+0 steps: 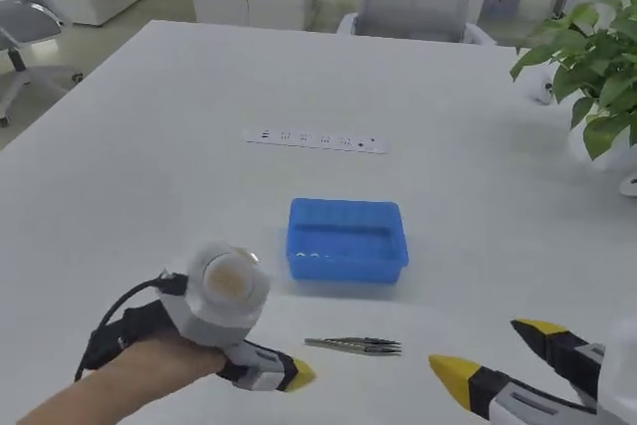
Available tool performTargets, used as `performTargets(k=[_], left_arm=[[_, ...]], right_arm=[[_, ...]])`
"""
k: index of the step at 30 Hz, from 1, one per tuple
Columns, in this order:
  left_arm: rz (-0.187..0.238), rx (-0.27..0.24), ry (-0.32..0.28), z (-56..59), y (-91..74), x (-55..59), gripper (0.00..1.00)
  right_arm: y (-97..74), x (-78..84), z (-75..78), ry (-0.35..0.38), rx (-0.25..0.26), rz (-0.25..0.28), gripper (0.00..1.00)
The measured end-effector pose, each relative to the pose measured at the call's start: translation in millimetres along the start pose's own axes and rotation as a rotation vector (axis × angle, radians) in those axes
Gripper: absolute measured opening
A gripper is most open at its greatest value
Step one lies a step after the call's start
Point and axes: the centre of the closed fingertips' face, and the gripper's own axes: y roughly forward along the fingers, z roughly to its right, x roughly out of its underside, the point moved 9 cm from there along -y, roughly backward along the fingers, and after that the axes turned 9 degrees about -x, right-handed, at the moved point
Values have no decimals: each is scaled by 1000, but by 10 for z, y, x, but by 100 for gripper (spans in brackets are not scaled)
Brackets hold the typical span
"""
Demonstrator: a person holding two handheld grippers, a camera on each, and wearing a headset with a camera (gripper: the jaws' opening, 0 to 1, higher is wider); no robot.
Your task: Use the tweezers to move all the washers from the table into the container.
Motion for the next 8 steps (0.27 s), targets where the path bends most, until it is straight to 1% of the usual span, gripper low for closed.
performTargets(k=[1,2,3,4,5,6,7,8], left_arm=[[34,-9,-60,-6,-138,-21,90],[56,-27,-96,-16,-229,-32,93],[98,-48,-137,-21,-364,-52,97],[115,-65,-144,-31,-458,-53,99],[134,-106,-153,-40,-567,-43,99],[144,-124,-154,-41,-645,-33,99],[137,-131,-150,-41,-704,-14,99],[141,-149,-154,-42,-768,-2,99]], right_arm=[[-17,0,20,-10,16,5,62],[-30,4,40,-15,26,9,63],[-47,4,66,-17,36,16,65],[-52,4,76,-17,39,17,68],[-65,2,106,-15,46,20,69],[-74,1,124,-12,47,23,71],[-82,-4,149,-6,49,27,73],[-87,-5,168,-4,53,29,75]])
